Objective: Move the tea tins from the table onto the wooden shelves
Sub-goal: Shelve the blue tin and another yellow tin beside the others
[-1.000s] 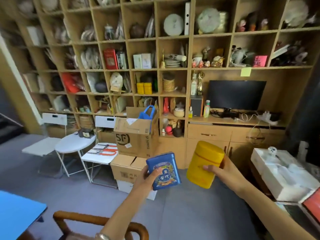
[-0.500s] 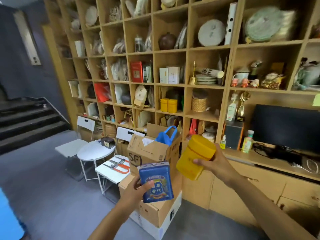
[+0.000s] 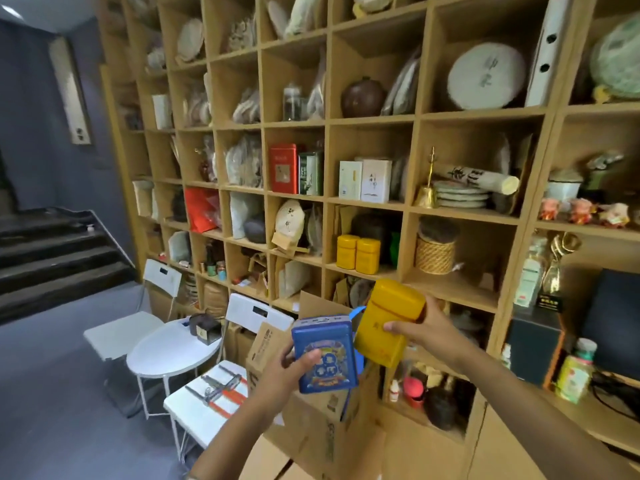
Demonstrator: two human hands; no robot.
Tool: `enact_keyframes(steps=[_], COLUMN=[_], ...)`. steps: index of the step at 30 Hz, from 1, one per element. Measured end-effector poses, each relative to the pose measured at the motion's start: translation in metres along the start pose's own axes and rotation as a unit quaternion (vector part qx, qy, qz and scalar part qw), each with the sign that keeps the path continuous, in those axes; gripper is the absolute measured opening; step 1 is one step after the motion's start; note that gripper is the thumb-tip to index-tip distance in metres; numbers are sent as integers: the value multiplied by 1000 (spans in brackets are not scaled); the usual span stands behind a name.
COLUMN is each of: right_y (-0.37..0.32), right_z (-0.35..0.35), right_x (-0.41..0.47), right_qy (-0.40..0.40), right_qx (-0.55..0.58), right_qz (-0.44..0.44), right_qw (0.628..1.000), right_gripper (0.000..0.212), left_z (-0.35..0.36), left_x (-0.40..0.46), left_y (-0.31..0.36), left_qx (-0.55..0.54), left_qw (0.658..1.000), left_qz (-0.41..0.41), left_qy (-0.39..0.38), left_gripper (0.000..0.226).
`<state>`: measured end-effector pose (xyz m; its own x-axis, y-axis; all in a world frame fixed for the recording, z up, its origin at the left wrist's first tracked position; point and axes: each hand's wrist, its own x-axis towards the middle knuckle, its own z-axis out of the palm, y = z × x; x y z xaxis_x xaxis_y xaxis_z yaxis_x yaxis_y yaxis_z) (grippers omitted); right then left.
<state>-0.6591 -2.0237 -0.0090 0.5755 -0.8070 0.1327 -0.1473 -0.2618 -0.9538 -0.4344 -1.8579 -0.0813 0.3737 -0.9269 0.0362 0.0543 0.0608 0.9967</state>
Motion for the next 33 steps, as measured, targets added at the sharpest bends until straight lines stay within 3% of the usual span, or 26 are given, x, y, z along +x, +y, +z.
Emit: enact_keyframes(steps=[8,17,20,27,31,33], right_y=[15,42,49,67,72,72], right_z=[-17,-45,-58,-89,-97,-98], right_x=[129,279,328,396,407,409], right_qy=[12,59,41,2,4,9], right_qx=[10,-135,-189,-350,-373,-381], right_qz=[17,-19,-6,-14,-18,-21], right_qw=[1000,989,981,937,928,924], right_gripper=[111,85,89,98,103,114], left_z=[-23,-42,-49,-35,-12,-2], left_x=[157,283,328,443,506,535], left_y=[4,8,14,38,49,54], left_qx=[20,1,0,47,87,103], left_qw=[999,1000,1000,997,992,987], left_qz=[13,16,15,61,75,65], left_qy=[-28,-10,4,-10,-59,-102], left_gripper=[52,54,47,54,62,56])
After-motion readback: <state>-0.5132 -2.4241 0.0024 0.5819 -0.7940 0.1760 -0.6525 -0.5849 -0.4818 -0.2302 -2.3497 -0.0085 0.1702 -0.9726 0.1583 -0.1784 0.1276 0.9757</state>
